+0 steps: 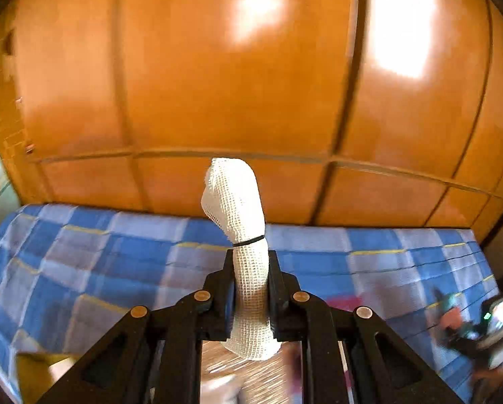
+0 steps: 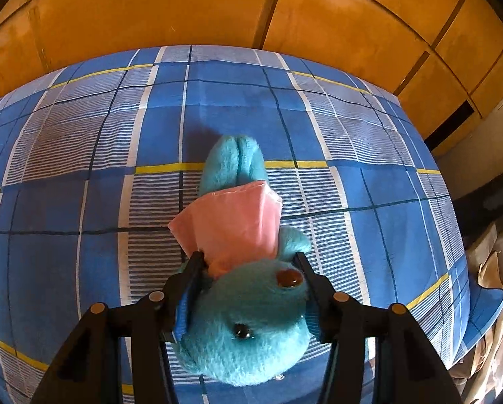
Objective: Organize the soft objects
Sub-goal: 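Carry the cream mesh roll with the left tool into the gold tray and release it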
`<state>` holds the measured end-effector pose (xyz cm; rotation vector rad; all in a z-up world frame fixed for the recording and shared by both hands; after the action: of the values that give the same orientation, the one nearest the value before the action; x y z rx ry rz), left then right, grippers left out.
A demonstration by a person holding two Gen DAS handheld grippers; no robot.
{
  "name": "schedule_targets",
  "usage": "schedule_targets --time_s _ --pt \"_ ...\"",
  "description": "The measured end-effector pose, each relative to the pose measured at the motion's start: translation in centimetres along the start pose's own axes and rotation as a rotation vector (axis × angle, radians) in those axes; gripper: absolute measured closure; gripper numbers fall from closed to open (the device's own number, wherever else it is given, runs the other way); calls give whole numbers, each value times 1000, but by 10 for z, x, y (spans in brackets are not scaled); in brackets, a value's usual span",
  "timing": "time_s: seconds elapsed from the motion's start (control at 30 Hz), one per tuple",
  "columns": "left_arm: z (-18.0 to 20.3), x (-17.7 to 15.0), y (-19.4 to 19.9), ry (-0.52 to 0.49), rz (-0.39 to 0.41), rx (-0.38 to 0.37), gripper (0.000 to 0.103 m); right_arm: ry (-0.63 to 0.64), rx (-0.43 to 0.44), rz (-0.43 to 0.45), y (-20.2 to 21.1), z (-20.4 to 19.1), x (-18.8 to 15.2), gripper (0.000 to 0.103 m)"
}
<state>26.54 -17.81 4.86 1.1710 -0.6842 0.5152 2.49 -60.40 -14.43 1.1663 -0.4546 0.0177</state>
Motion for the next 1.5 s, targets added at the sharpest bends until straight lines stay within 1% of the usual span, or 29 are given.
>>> schedule_targets --time_s 0.13,0.23,0.33,0.47,0.6,0.77,0.97,1.13,1.37,1.5 --pt "-60 -28 25 30 2 27 88 40 -38 14 2 -4 0 49" --pt "-92 -55 49 38 12 39 87 84 -73 25 3 -8 1 50" --pt "-115 -83 76 44 38 61 87 122 -106 34 4 -11 2 51" --pt "-151 -114 99 78 64 115 87 146 -133 36 4 -14 2 52" --pt "-191 -140 116 114 78 194 87 161 -149 33 4 -16 3 54" --pt "-234 -158 132 135 98 284 87 174 -166 33 3 -17 3 55" --pt "-267 -173 138 151 97 352 86 178 -181 37 5 -19 2 55" --pt "-289 -183 135 186 76 377 86 177 -186 38 5 -20 2 55" --pt "-317 -201 127 223 31 422 86 183 -193 39 7 -21 2 55" --pt "-329 -210 120 242 4 435 85 186 -197 38 7 -21 1 55"
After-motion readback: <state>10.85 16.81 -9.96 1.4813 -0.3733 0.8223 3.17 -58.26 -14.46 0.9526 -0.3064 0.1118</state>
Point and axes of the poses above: each gripper's, at about its wrist camera, not at the fingertips, and y roughly against the way its jaws point, z to its right, x to its top, the point moved 8 cm from there along -y, roughly the way its jaws point, and after that the axes turned 13 degrees about y, right-handed, at the moved point
